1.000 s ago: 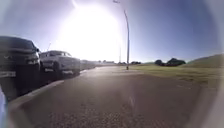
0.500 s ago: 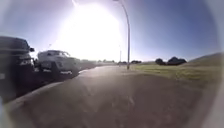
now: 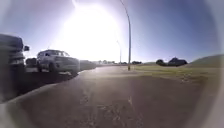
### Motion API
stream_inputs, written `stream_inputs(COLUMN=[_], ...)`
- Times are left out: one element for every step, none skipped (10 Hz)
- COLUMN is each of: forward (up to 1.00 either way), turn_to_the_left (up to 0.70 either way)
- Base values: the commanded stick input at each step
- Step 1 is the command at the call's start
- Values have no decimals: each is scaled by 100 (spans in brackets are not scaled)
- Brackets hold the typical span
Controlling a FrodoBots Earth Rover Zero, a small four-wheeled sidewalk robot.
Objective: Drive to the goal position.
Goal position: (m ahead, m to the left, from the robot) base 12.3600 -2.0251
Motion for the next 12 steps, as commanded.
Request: stream_inputs(forward=[70,70,70,70,70,70,70,70,70,70,70,70], turn_to_the_left=[-32,-29,-22,-15,-5,0,0,0,0,0,0,0])
